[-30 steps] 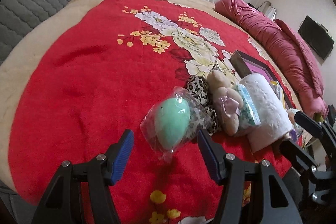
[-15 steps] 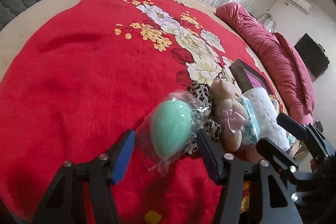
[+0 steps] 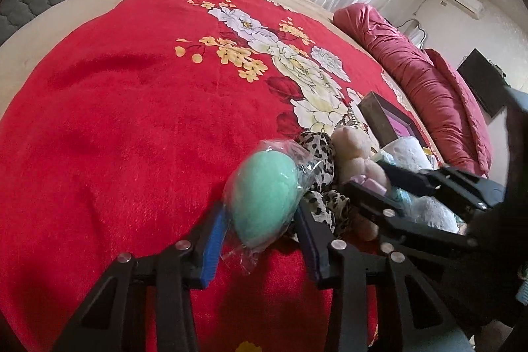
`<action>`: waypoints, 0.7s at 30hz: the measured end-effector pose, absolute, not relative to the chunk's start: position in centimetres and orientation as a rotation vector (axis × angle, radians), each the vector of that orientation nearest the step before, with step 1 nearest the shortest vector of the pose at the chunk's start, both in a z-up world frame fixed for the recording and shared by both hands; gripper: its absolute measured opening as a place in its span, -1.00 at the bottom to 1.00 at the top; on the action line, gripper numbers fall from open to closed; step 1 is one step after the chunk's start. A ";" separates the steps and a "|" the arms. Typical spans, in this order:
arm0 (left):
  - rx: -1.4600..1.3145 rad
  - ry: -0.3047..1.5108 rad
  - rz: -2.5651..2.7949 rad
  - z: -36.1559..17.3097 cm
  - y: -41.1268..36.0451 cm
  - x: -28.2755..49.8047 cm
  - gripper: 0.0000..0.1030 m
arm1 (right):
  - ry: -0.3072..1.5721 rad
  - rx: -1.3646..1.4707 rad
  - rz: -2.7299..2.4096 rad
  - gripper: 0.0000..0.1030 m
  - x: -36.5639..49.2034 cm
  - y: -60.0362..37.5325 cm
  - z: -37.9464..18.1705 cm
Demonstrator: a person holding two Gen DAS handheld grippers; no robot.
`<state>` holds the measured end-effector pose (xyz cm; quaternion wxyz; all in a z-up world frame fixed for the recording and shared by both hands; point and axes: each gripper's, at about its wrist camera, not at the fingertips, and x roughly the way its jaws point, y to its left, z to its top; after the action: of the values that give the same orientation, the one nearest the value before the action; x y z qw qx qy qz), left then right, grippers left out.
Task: Organize soft objects
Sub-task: 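Close the left gripper on the bagged green sponge while the right grips the crowned teddy bear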
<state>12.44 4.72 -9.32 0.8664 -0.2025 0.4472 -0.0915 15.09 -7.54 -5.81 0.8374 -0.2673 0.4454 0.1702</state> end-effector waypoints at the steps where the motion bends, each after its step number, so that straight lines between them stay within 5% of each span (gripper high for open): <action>1: -0.426 0.936 -0.194 -9.3 4.8 12.4 -0.19 | 0.950 -0.565 0.358 -0.37 15.3 -7.6 -6.1; 5: -0.425 0.932 -0.204 -9.3 4.8 12.4 -0.26 | 0.951 -0.534 0.388 -0.50 15.2 -7.9 -6.6; 21: -0.376 0.785 -0.229 -5.6 4.1 10.5 -0.28 | 0.847 -0.227 0.474 -0.51 11.6 -12.7 -0.2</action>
<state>10.46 4.11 -5.59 0.9003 -0.1818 0.3796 -0.1107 11.61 -12.72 -0.24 0.8784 -0.1089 0.4060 0.2272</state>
